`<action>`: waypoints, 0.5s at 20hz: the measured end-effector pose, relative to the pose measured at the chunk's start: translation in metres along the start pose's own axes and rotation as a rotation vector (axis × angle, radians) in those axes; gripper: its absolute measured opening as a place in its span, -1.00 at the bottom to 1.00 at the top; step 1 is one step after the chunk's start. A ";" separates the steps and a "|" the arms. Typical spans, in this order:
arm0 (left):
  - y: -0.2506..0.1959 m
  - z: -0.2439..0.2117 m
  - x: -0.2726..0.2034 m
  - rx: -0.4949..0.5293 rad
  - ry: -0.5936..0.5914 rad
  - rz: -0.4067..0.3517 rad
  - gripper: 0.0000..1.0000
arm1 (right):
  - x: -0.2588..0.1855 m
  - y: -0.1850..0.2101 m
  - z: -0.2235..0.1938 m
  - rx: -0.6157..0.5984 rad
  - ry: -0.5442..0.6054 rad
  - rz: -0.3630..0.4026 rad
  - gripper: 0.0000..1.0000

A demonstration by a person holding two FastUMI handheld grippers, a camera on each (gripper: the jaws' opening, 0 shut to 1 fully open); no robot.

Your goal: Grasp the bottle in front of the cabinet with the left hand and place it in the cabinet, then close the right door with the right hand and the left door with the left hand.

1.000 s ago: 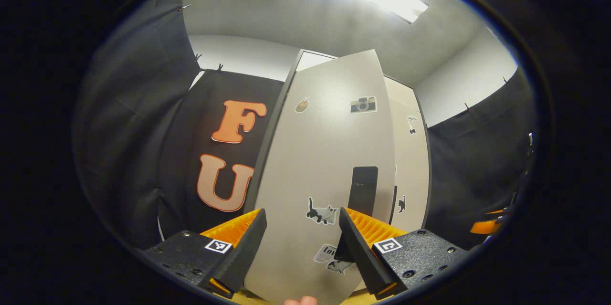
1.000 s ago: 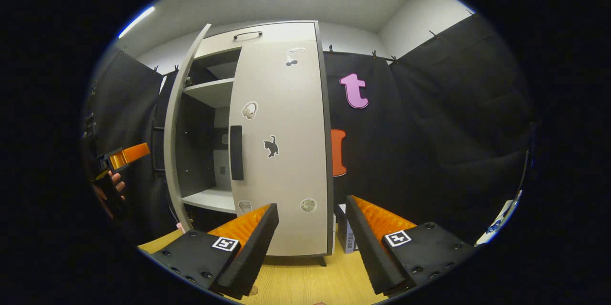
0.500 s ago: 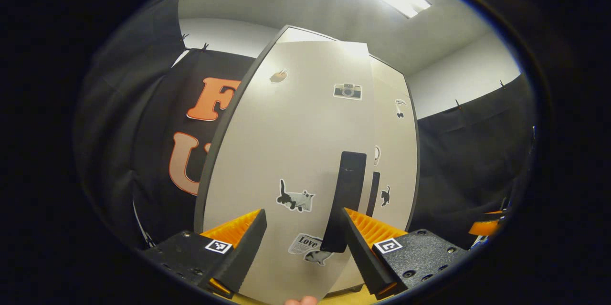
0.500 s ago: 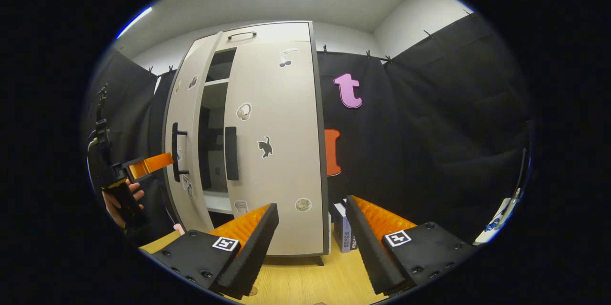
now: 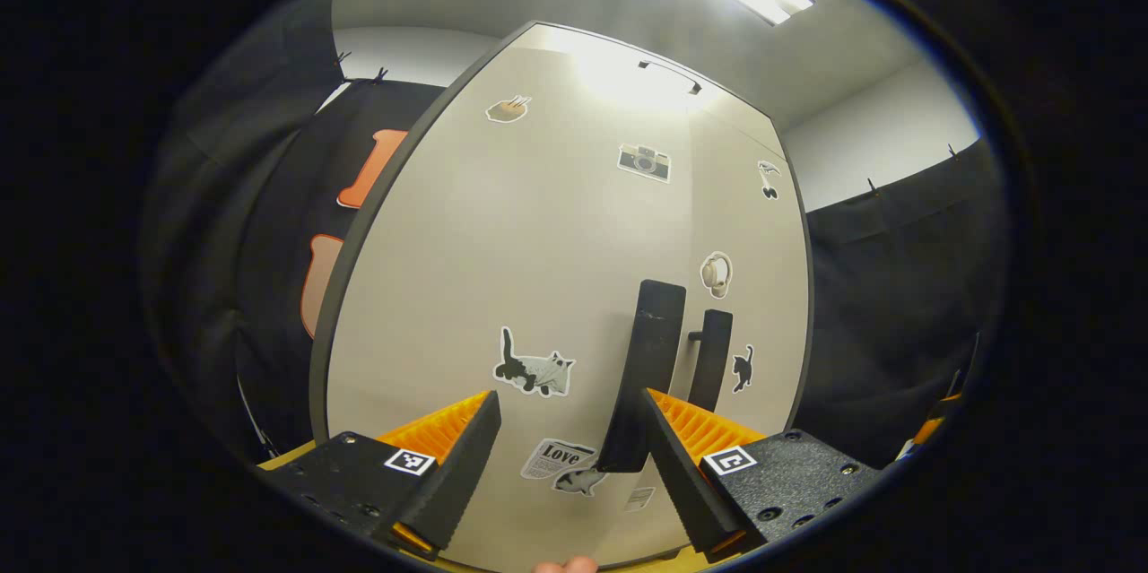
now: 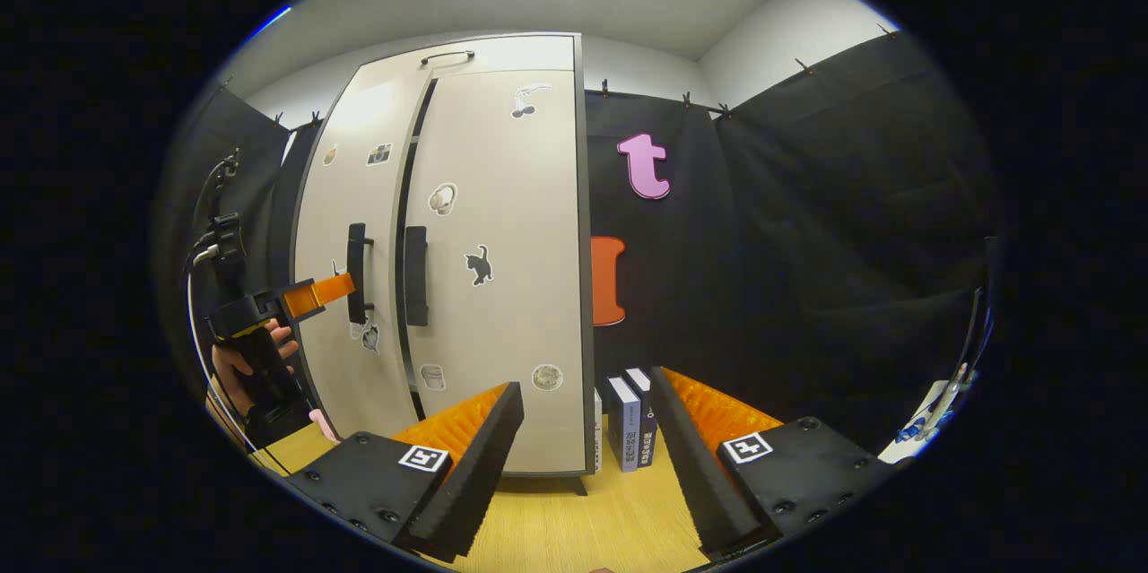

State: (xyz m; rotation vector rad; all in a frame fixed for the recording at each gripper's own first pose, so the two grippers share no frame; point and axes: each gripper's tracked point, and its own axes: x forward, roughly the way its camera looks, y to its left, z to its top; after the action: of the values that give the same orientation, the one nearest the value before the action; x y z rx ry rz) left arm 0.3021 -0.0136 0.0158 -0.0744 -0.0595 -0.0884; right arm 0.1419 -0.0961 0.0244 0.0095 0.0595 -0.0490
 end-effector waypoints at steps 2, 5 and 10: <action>-0.008 -0.002 0.008 -0.005 -0.006 -0.016 0.87 | 0.000 -0.001 -0.001 0.003 0.013 0.009 0.91; -0.011 -0.001 0.009 -0.008 -0.013 0.014 0.89 | 0.000 0.004 0.002 0.018 0.013 0.041 0.90; -0.026 0.008 -0.027 -0.002 -0.011 0.021 0.89 | -0.004 0.013 0.003 0.044 0.025 0.100 0.90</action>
State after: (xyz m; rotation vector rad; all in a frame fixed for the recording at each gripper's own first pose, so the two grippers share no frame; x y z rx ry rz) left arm 0.2721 -0.0367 0.0236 -0.0776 -0.0697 -0.0669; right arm 0.1386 -0.0828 0.0280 0.0571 0.0824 0.0495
